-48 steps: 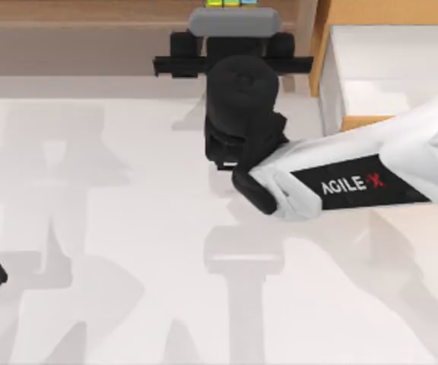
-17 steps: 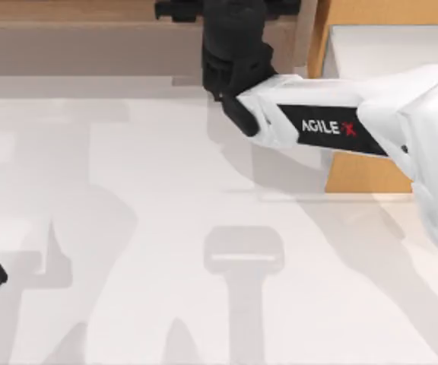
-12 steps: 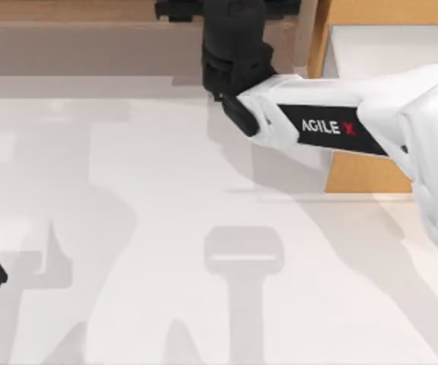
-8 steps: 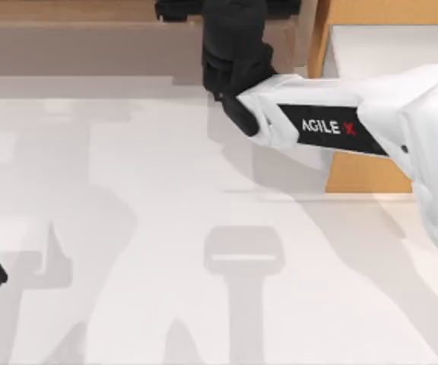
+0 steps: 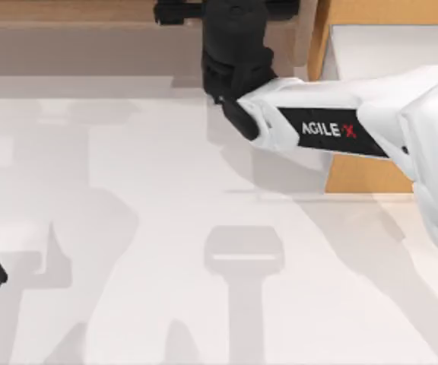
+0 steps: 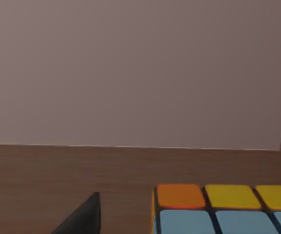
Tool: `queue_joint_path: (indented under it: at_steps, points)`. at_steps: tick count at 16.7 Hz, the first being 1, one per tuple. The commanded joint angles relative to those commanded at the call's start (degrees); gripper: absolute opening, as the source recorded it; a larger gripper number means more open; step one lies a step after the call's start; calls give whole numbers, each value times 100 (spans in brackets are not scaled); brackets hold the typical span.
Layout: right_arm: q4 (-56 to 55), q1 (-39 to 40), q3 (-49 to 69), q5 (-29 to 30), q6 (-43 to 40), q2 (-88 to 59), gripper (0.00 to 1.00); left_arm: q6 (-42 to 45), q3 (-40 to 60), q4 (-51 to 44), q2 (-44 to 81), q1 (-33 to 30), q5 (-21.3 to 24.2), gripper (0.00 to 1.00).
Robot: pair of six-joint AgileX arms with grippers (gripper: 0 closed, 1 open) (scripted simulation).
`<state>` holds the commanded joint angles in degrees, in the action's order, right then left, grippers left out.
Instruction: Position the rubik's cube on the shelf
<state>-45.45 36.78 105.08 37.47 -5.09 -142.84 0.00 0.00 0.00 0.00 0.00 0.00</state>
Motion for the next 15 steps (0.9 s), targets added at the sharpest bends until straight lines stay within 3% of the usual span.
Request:
queue_joint_path:
  at_steps: [6,15]
  points:
    - [-1521,217,-1852,-627,-1513,970,100,0,0,0,0,0,0,100]
    - [-4662,149,-6880,-1676,-5406,2909,100,0,0,0,0,0,0,100]
